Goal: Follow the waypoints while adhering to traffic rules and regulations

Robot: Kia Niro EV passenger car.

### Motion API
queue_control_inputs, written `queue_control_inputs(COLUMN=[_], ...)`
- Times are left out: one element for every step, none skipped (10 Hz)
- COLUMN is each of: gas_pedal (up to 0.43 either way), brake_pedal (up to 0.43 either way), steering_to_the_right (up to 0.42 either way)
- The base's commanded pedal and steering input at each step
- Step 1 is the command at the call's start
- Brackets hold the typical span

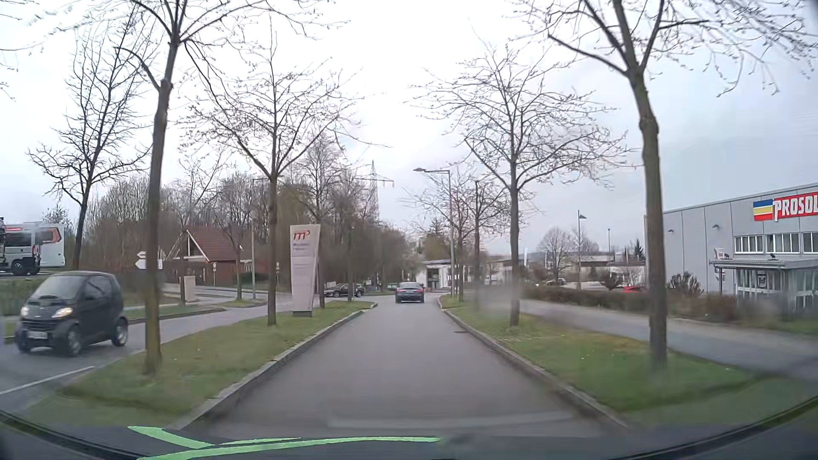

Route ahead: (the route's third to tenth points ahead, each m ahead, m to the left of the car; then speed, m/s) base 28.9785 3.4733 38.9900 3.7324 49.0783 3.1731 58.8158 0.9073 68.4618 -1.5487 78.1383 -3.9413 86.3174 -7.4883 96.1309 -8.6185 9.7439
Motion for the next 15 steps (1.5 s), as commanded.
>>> queue_control_inputs(gas_pedal=[0.299, 0.299, 0.299, 0.299, 0.299, 0.299, 0.299, 0.287, 0.268, 0.260, 0.248, 0.220, 0.220, 0.150, 0.138], brake_pedal=[0.000, 0.000, 0.000, 0.000, 0.000, 0.000, 0.000, 0.000, 0.000, 0.000, 0.000, 0.000, 0.000, 0.000, 0.000], steering_to_the_right=[-0.010, -0.008, -0.008, -0.008, -0.007, -0.007, -0.007, -0.004, 0.000, 0.001, 0.001, 0.003, 0.004, 0.005, 0.005])
